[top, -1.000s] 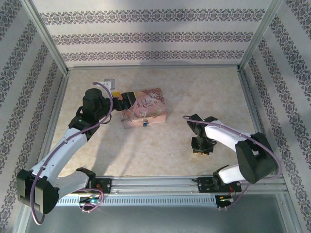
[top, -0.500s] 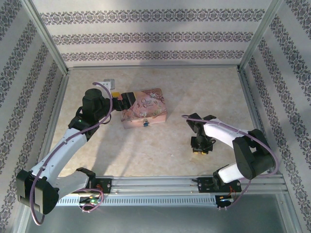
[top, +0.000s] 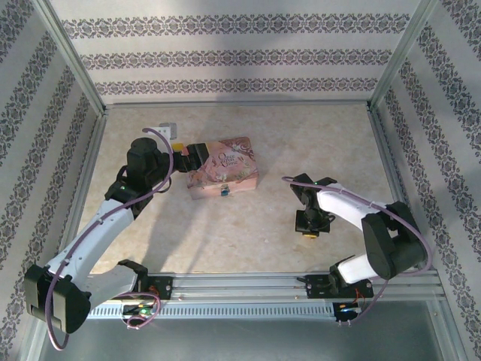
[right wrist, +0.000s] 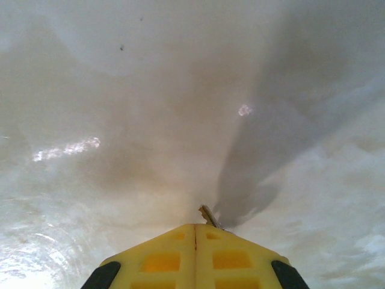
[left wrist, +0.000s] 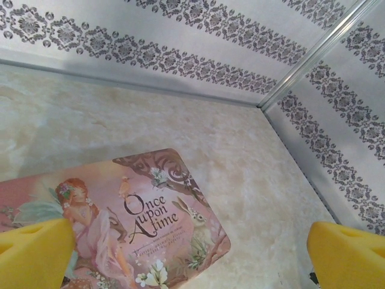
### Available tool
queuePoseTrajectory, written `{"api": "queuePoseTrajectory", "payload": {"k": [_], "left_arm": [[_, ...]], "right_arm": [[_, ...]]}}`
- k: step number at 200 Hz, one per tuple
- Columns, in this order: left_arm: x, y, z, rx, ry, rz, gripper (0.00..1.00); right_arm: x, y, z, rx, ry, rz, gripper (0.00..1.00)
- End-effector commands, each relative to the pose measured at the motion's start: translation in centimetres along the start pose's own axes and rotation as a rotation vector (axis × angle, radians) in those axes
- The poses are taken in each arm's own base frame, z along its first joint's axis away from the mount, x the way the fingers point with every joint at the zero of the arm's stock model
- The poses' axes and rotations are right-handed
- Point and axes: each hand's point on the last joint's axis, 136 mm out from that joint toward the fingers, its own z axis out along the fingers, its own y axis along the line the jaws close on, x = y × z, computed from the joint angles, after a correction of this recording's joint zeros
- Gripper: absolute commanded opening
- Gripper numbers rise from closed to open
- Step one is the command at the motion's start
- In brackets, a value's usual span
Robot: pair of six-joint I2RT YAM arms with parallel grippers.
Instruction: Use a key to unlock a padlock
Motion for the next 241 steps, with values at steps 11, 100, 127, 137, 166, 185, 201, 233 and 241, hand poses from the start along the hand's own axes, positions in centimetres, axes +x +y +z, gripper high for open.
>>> {"api": "queuePoseTrajectory", "payload": {"k": [11,100,127,137,166,185,201,233,241], "left_arm": [[-0.9,-0.5,-0.9,-0.012,-0.025,0.025,0.99],[2.5,-1.4,1.9,0.074,0.157,-0.283,0.96],[4.2,-2.6,3.2,0.172,0.245,-0.384,0.87],[4.8,-2.9,3.5,0.193,0.266,-0.419,0.86],[6.0,-3.7,4.2,0.233,0.296,-0.493,0.83],[6.5,-4.2,4.5,0.255,0.312,-0.518,0.83],[6.9,-4.2,4.8,0.257,0.320,-0.533,0.83],[7.4,-4.6,5.7,0.279,0.309,-0.605,0.83],[7.5,-4.8,6.0,0.300,0.306,-0.627,0.83]], "right_arm": [[-1.5,0.7,-2.6,-0.052,-0.099,-0.023,0.00],[-4.7,8.8,-12.1,-0.482,-0.371,-0.254,0.00],[-4.7,12.0,-15.5,-0.639,-0.407,-0.366,0.00],[-4.7,13.1,-16.7,-0.699,-0.417,-0.399,0.00],[-4.0,15.7,-19.9,-0.858,-0.432,-0.491,0.00],[-3.7,16.8,-21.4,-0.933,-0.453,-0.532,0.00],[-3.8,17.4,-22.7,-0.982,-0.490,-0.537,0.00],[-4.5,17.9,-23.8,-0.997,-0.526,-0.520,0.00],[-4.8,17.9,-23.5,-0.979,-0.524,-0.510,0.00]]}}
